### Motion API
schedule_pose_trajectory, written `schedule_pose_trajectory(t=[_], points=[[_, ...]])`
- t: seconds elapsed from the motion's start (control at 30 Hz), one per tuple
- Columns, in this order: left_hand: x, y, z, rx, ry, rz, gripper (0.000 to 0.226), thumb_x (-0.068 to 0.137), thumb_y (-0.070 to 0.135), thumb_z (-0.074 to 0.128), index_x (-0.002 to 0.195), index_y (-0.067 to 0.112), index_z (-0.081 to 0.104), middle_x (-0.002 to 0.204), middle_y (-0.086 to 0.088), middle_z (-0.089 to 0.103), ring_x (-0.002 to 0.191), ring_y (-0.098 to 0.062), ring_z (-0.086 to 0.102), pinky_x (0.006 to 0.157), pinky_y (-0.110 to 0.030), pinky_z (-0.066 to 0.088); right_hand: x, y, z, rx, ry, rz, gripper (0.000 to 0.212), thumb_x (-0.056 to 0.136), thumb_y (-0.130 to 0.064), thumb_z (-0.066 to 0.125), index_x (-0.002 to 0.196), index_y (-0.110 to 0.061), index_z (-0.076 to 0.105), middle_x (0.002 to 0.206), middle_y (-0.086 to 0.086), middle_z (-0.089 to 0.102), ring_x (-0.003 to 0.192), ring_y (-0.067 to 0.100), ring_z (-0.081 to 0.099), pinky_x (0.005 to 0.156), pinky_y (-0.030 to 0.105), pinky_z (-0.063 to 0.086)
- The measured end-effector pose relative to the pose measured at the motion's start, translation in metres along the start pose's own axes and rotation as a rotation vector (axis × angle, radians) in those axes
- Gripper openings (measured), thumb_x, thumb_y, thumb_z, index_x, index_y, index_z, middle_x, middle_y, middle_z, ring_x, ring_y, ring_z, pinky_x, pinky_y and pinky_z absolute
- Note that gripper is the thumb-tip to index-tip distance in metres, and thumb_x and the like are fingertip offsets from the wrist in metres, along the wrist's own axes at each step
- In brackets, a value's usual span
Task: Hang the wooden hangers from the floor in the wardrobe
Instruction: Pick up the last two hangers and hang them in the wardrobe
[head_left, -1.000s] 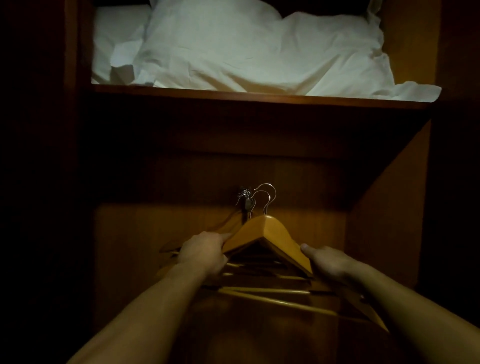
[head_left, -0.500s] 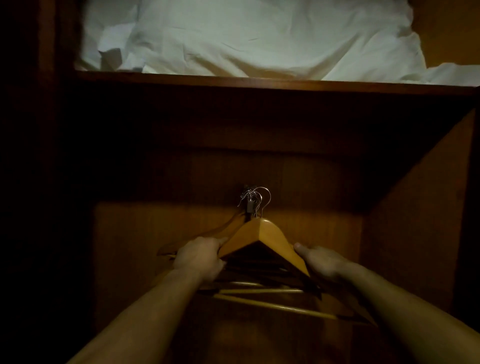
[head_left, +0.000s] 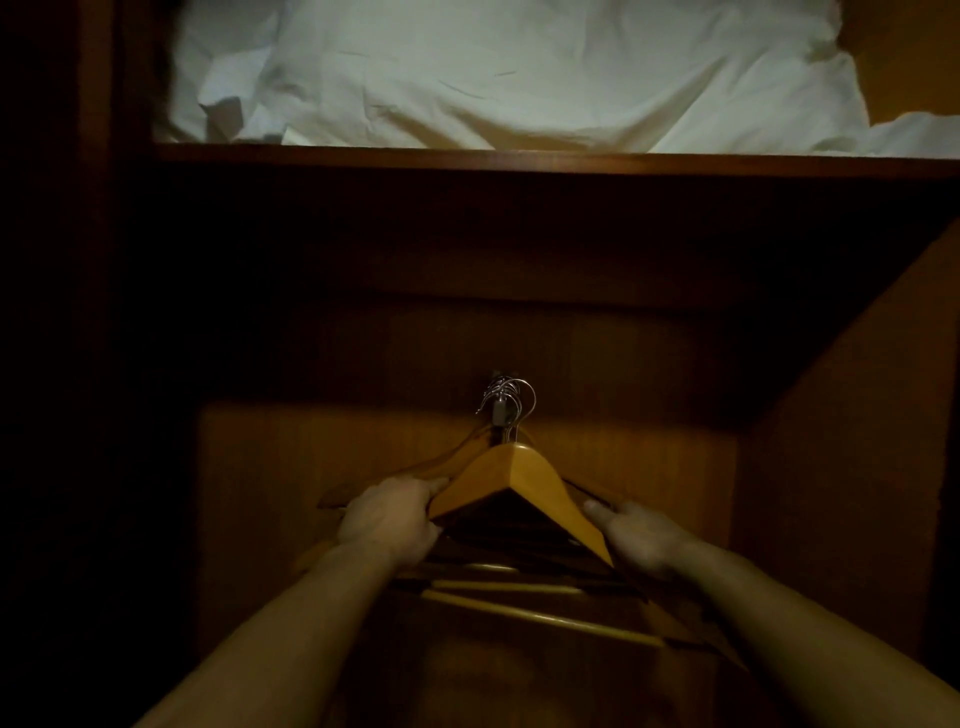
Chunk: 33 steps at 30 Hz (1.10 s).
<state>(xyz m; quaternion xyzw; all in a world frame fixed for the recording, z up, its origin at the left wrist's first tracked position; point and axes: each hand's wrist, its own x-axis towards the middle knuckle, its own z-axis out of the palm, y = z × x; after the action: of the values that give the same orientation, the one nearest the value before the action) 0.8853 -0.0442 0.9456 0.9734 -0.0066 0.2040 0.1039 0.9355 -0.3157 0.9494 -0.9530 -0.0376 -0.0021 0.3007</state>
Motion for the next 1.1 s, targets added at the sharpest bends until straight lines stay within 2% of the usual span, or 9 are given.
schedule_pose_trajectory(t=[0.1,0.17,0.23,0.3,0.37,0.47,0.6,0.87,1.1], points=[[0.001,0.002,0.001,-0.046,-0.005,0.000,0.053,0.094,0.038,0.057,0.144,0.047,0.041,0.127,0.005,0.057,0.109,-0.018,0.058,0.090,-0.036,0.053,-0.010,-0.003,-0.005,0.007,0.038,-0.019,0.069,0.098,-0.066,0.027,0.141,-0.015,0.045,0.134,0.009,0.056,0.120,0.027,0.055,0.106,0.044,0.043],[0.002,0.002,0.002,-0.073,-0.006,-0.008,0.055,0.094,0.038,0.058,0.145,0.046,0.040,0.127,0.005,0.058,0.108,-0.018,0.059,0.091,-0.038,0.053,-0.018,-0.007,-0.009,0.018,0.055,-0.054,0.075,0.097,-0.067,0.026,0.148,-0.013,0.035,0.143,0.010,0.049,0.124,0.026,0.052,0.102,0.035,0.040],[0.004,-0.001,0.004,-0.089,0.006,-0.020,0.058,0.093,0.038,0.060,0.146,0.046,0.038,0.129,0.004,0.058,0.109,-0.019,0.059,0.092,-0.038,0.053,-0.026,-0.012,-0.011,0.006,0.069,-0.135,0.070,0.094,-0.069,0.027,0.139,-0.017,0.041,0.135,0.006,0.053,0.107,0.017,0.056,0.091,0.030,0.043],[0.004,-0.004,0.006,-0.101,0.008,-0.025,0.057,0.093,0.037,0.060,0.145,0.046,0.038,0.130,0.003,0.057,0.110,-0.019,0.059,0.092,-0.037,0.053,-0.028,-0.015,-0.010,-0.073,0.092,-0.203,0.075,0.085,-0.079,0.028,0.127,-0.020,0.046,0.127,0.003,0.056,0.100,0.014,0.055,0.091,0.034,0.048],[0.004,-0.008,0.008,-0.098,0.001,-0.030,0.057,0.093,0.036,0.059,0.145,0.047,0.038,0.129,0.003,0.055,0.111,-0.019,0.057,0.093,-0.037,0.052,-0.024,-0.016,-0.006,-0.158,0.098,-0.221,0.091,0.074,-0.088,0.026,0.131,-0.021,0.045,0.130,0.002,0.055,0.109,0.017,0.054,0.096,0.039,0.048],[0.003,-0.012,0.013,-0.069,-0.014,-0.042,0.062,0.094,0.034,0.059,0.147,0.049,0.033,0.131,0.003,0.051,0.112,-0.019,0.056,0.095,-0.038,0.051,-0.021,-0.015,0.006,-0.212,0.080,-0.228,0.099,0.073,-0.092,0.027,0.145,-0.025,0.035,0.143,0.001,0.048,0.123,0.020,0.051,0.102,0.045,0.045],[0.002,-0.017,0.018,-0.034,-0.023,-0.056,0.067,0.094,0.031,0.058,0.150,0.047,0.025,0.131,0.004,0.050,0.110,-0.017,0.056,0.094,-0.036,0.052,-0.022,-0.015,0.021,-0.263,0.067,-0.225,0.093,0.081,-0.086,0.028,0.153,-0.028,0.024,0.155,0.002,0.036,0.136,0.023,0.043,0.110,0.050,0.038],[0.002,-0.021,0.026,-0.021,-0.050,-0.052,0.072,0.096,0.036,0.057,0.155,0.036,0.017,0.144,-0.002,0.044,0.125,-0.021,0.049,0.104,-0.035,0.045,-0.027,-0.013,0.029,-0.311,0.108,-0.213,0.089,0.083,-0.085,0.025,0.152,-0.029,0.023,0.152,0.005,0.037,0.134,0.025,0.043,0.108,0.049,0.040],[0.005,-0.022,0.030,-0.053,-0.118,-0.102,0.070,0.098,0.038,0.050,0.156,0.035,0.010,0.150,-0.003,0.039,0.132,-0.027,0.042,0.110,-0.050,0.036,-0.033,-0.020,0.026,-0.426,0.108,-0.177,0.086,0.084,-0.082,0.029,0.150,-0.026,0.026,0.150,0.006,0.040,0.131,0.026,0.047,0.105,0.050,0.042]])
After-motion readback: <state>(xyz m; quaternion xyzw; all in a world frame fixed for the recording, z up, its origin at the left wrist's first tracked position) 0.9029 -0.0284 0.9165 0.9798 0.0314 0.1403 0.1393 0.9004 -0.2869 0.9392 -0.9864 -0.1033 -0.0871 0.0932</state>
